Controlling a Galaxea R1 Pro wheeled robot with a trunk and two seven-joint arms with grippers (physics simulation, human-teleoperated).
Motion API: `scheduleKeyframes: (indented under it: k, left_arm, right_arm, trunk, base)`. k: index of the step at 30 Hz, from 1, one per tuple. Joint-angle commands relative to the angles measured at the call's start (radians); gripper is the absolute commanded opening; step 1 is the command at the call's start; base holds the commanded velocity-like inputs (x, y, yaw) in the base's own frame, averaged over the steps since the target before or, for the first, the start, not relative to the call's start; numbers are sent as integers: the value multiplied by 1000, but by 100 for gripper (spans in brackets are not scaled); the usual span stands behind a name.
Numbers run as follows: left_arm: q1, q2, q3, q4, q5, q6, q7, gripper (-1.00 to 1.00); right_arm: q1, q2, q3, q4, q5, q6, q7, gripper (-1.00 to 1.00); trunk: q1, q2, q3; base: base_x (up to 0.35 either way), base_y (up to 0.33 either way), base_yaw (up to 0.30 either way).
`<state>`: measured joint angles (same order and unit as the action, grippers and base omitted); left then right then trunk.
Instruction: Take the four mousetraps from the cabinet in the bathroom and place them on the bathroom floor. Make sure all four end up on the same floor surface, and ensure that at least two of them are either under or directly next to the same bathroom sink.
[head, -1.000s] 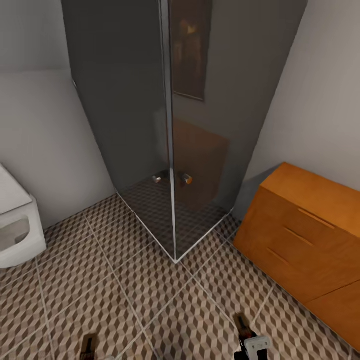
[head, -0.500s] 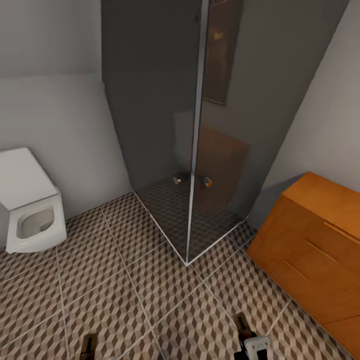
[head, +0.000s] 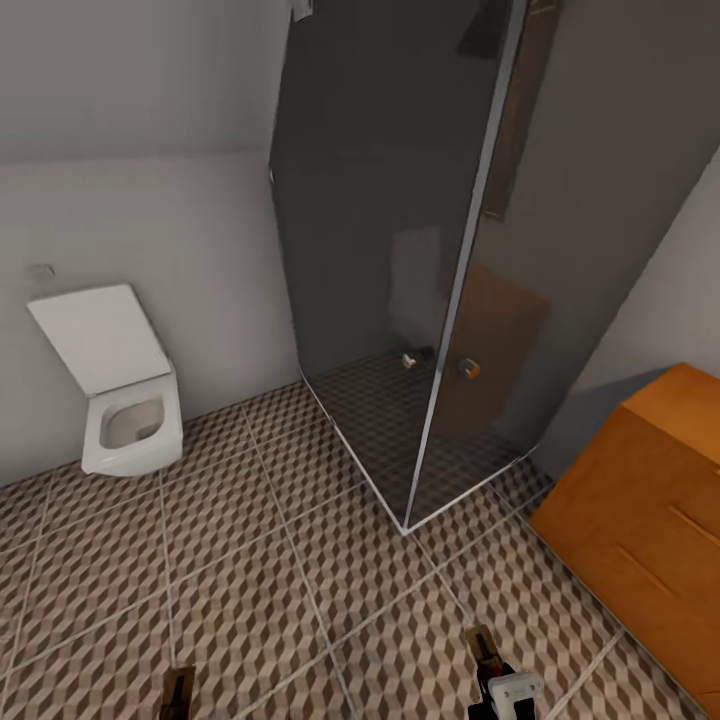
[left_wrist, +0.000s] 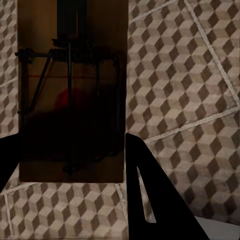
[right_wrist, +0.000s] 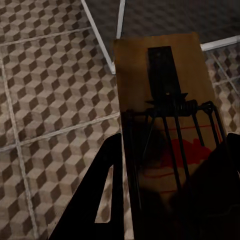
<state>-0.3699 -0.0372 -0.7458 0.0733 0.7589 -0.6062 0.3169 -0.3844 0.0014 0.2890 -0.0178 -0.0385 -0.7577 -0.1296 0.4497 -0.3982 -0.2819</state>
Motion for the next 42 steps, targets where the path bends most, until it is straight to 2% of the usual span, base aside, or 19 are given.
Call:
scheduleKeyframes:
  k: [1, 14, 42]
  left_arm:
    - [-1, -1, -6, 3, -4, -2, 5, -100]
    - [-2, -1, -6, 4, -4, -1, 4, -100]
    - [-1, -1, -6, 4, -4, -1, 4, -100]
  right_arm:
    - [-1, 0, 9, 1, -6, -3, -2, -100]
    - [-1, 1, 9, 1, -5, -3, -2, -100]
    - [-1, 1, 9, 1, -5, -3, -2, -100]
  trunk:
    - [0, -2, -1]
    - [0, -2, 13]
    - [0, -2, 41]
  base:
    - [-132, 227, 237]
    - [-99, 225, 238]
    - [-2, 7, 241]
